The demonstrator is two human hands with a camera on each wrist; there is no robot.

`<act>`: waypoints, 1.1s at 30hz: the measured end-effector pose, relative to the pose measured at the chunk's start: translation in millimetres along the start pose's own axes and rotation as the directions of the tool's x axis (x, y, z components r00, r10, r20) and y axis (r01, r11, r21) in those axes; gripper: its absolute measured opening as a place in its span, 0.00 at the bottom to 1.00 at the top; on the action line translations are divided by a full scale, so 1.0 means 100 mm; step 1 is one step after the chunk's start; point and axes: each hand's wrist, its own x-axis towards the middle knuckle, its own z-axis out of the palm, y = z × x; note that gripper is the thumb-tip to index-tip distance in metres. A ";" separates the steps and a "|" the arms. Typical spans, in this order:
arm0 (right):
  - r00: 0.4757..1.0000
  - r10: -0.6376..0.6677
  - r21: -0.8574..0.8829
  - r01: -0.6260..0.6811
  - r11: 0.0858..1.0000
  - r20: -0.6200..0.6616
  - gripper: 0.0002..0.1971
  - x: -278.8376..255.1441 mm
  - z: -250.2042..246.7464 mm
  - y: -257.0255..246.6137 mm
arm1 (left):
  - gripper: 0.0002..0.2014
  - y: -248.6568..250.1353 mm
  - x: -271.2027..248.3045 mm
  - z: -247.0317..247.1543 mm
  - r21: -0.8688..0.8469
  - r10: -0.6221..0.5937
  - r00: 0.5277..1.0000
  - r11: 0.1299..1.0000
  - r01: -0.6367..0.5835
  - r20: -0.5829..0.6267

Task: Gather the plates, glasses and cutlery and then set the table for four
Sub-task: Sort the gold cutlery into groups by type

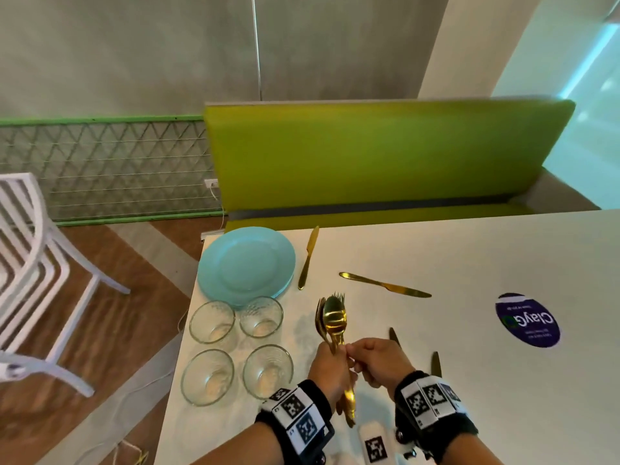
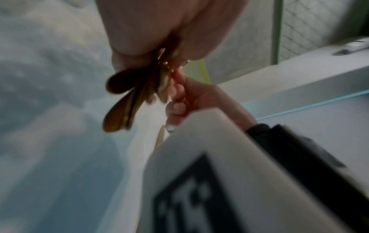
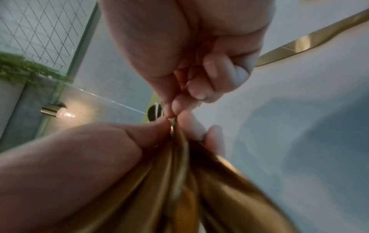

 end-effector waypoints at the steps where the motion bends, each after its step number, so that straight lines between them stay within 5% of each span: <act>1: 1.000 -0.007 -0.037 0.007 0.999 0.012 0.10 0.01 -0.01 0.02 | 0.09 -0.03 0.01 0.01 -0.012 -0.016 1.000 1.000 0.015 -0.019; 7: 1.000 -0.025 -0.309 0.027 0.951 0.010 0.10 0.09 -0.13 0.12 | 0.04 -0.19 0.12 -0.02 0.098 -0.060 0.985 0.992 0.076 -0.159; 11: 0.999 -0.022 -0.438 0.037 0.898 0.040 0.10 0.11 -0.19 0.22 | 0.18 -0.26 0.17 0.01 0.342 -0.056 0.965 0.928 0.145 -0.257; 15: 0.998 0.007 -0.465 0.023 0.885 0.062 0.11 0.16 -0.17 0.32 | 0.21 -0.26 0.19 0.07 0.546 0.031 0.951 0.824 0.149 -0.307; 23: 0.995 0.014 -0.491 0.034 0.870 0.096 0.11 0.21 -0.20 0.38 | 0.24 -0.39 0.25 0.10 0.563 0.116 0.904 0.812 0.153 -0.412; 26: 0.994 0.023 -0.494 0.031 0.869 0.103 0.08 0.21 -0.22 0.40 | 0.28 -0.40 0.27 0.10 0.720 0.180 0.886 0.660 0.213 -0.427; 33: 0.993 0.047 -0.498 0.014 0.867 0.110 0.09 0.19 -0.26 0.42 | 0.27 -0.42 0.36 0.11 0.839 0.193 0.887 0.455 0.298 -0.420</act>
